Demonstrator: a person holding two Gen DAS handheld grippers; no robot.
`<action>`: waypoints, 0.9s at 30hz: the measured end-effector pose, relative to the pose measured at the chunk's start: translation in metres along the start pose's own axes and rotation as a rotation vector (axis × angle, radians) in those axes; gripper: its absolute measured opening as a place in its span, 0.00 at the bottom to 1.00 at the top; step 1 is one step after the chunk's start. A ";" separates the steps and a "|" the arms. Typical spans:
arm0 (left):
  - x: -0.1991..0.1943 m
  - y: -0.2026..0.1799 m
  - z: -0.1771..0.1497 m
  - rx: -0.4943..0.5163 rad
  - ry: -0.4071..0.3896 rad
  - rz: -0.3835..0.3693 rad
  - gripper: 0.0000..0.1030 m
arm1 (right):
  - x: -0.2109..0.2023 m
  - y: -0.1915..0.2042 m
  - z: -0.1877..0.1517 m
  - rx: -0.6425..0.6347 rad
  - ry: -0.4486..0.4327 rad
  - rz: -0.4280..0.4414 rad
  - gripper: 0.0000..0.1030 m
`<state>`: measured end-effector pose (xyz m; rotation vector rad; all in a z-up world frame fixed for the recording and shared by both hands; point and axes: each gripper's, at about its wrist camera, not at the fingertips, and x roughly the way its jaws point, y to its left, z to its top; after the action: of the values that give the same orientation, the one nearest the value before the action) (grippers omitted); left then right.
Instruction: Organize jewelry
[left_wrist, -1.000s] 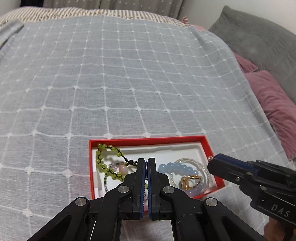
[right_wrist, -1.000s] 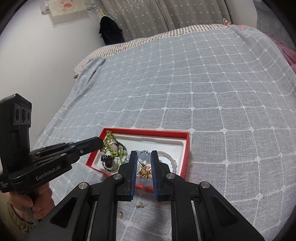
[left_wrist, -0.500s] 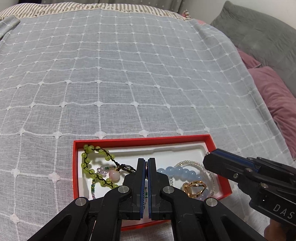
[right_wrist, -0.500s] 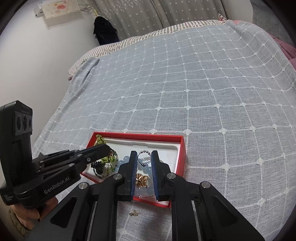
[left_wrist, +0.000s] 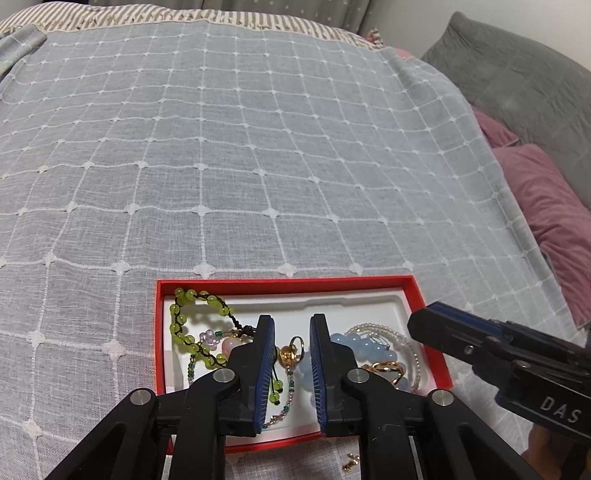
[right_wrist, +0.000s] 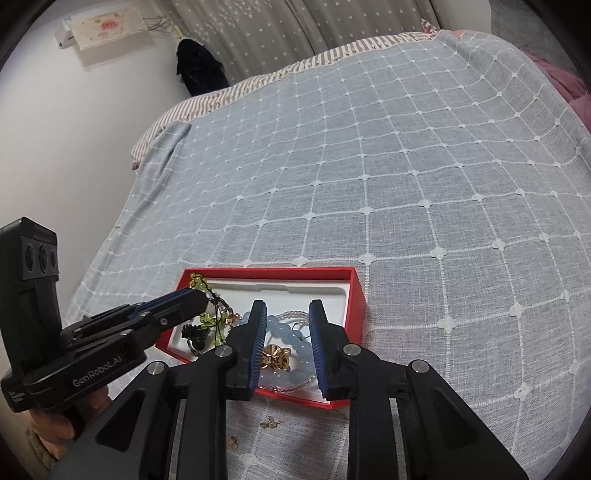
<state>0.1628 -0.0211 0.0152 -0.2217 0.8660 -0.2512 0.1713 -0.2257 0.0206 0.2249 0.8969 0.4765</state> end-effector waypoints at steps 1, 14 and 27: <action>-0.002 0.000 0.001 -0.002 -0.003 -0.002 0.18 | -0.001 -0.001 0.000 0.006 -0.003 -0.002 0.26; -0.046 0.016 -0.017 -0.016 -0.074 0.057 0.36 | -0.037 0.012 -0.016 0.014 -0.036 0.030 0.46; -0.046 0.000 -0.056 0.057 -0.014 0.106 0.43 | -0.037 0.015 -0.034 0.011 0.070 -0.014 0.61</action>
<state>0.0908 -0.0116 0.0135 -0.1238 0.8527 -0.1754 0.1204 -0.2309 0.0314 0.2125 0.9694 0.4688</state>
